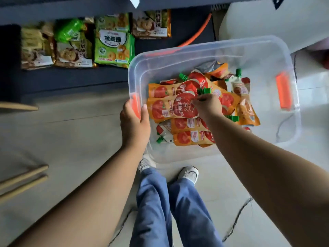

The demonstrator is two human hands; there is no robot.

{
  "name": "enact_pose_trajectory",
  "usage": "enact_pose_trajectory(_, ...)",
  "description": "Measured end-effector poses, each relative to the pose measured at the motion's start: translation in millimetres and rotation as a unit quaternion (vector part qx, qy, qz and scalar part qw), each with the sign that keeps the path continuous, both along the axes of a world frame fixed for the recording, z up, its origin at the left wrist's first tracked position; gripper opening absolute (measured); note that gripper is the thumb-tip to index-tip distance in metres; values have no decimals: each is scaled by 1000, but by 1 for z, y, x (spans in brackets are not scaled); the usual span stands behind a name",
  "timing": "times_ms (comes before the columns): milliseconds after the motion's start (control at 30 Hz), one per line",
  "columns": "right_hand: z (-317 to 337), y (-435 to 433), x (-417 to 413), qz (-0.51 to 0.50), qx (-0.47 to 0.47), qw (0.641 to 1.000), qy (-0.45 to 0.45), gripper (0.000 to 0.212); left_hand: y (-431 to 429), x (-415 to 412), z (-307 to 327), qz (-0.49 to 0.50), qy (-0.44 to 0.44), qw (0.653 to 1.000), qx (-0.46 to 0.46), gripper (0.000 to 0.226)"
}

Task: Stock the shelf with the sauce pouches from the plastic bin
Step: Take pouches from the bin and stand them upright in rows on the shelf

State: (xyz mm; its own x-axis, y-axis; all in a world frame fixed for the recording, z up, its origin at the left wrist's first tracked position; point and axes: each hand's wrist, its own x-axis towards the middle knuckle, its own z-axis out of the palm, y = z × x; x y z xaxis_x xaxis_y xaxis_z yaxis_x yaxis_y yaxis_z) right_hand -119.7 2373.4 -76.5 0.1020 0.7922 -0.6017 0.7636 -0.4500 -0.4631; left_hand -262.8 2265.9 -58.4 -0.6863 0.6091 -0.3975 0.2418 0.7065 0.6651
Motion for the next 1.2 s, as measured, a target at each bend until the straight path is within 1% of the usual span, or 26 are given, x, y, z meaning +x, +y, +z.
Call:
enact_pose_trajectory(67, 7, -7, -1, 31, 5, 999, -3, 20, -1, -2, 0, 5, -41, 999, 5, 50)
enact_pose_trajectory(133, 18, -10, 1, 49, 12, 999, 13, 30, -2, -8, 3, -12, -64, 998, 22, 66)
enact_pose_trajectory(167, 25, -11, 2, 75, 16, 997, 20, 34, -4, -13, 6, -35, -42, 998, 18, 77)
enact_pose_trajectory(233, 47, -10, 2, 168, 36, 984, 36, 27, -7, -20, 22, -112, 27, 993, 7, 95)
enact_pose_trajectory(267, 61, -8, 2, 212, 48, 975, 48, 24, -8, -23, 32, -178, 44, 983, 9, 102)
enact_pose_trajectory(300, 79, -5, 1, 253, 56, 964, 57, 23, -8, -25, 42, -261, 51, 964, 16, 109)
enact_pose_trajectory(367, 114, 5, 0, 336, 66, 937, 72, 22, -3, -27, 57, -422, 52, 905, 15, 121)
enact_pose_trajectory(400, 132, 11, -1, 369, 68, 924, 81, 21, 2, -26, 66, -467, 38, 883, 11, 122)
enact_pose_trajectory(433, 151, 19, -1, 388, 66, 914, 95, 21, 9, -25, 72, -478, 6, 878, 9, 116)
enact_pose_trajectory(467, 171, 26, -2, 390, 57, 911, 119, 21, 18, -24, 81, -464, -45, 885, 7, 102)
enact_pose_trajectory(533, 203, 38, -4, 369, 32, 909, 193, 18, 34, -22, 97, -428, -159, 889, -24, 59)
enact_pose_trajectory(567, 214, 43, -4, 354, 24, 907, 226, 16, 40, -22, 103, -420, -194, 886, -34, 45)
enact_pose_trajectory(633, 223, 52, -3, 314, 14, 907, 280, 9, 48, -24, 107, -394, -219, 892, -22, 24)
enact_pose_trajectory(667, 220, 55, -3, 280, 10, 908, 310, 14, 49, -27, 109, -376, -223, 899, -13, 19)
enact_pose_trajectory(733, 203, 61, 1, 181, -19, 913, 366, 30, 46, -32, 111, -337, -244, 909, 1, 16)
enact_pose_trajectory(767, 190, 61, 3, 130, -43, 915, 380, 36, 42, -35, 110, -318, -247, 915, 5, 15)
enact_pose_trajectory(800, 175, 59, 6, 83, -64, 920, 378, 37, 35, -40, 108, -293, -244, 925, 8, 15)
enact_pose_trajectory(867, 137, 50, 12, 2, -88, 942, 323, 23, 18, -50, 99, -208, -248, 946, 10, 14)
enact_pose_trajectory(900, 117, 44, 15, -46, -100, 955, 275, 15, 8, -54, 93, -155, -264, 952, 13, 13)
enact_pose_trajectory(933, 97, 36, 16, -103, -123, 961, 226, 14, -3, -57, 87, -106, -282, 953, 14, 15)
enact_pose_trajectory(967, 79, 28, 17, -160, -152, 957, 190, 18, -14, -59, 81, -68, -296, 953, 15, 19)
enact_pose_trajectory(1000, 64, 19, 17, -205, -182, 946, 173, 28, -23, -58, 77, -36, -304, 952, 14, 21)
enact_pose_trajectory(1067, 40, 1, 14, -249, -234, 922, 183, 44, -39, -57, 67, 2, -309, 951, 10, 15)
enact_pose_trajectory(1133, 21, -7, 10, -285, -253, 898, 221, 47, -47, -55, 59, 20, -316, 948, 6, 11)
enact_pose_trajectory(1167, 14, -9, 7, -301, -244, 893, 228, 46, -50, -55, 55, 23, -322, 947, 5, 11)
enact_pose_trajectory(1200, 8, -10, 3, -305, -228, 899, 217, 46, -52, -54, 52, 22, -326, 945, 1, 13)
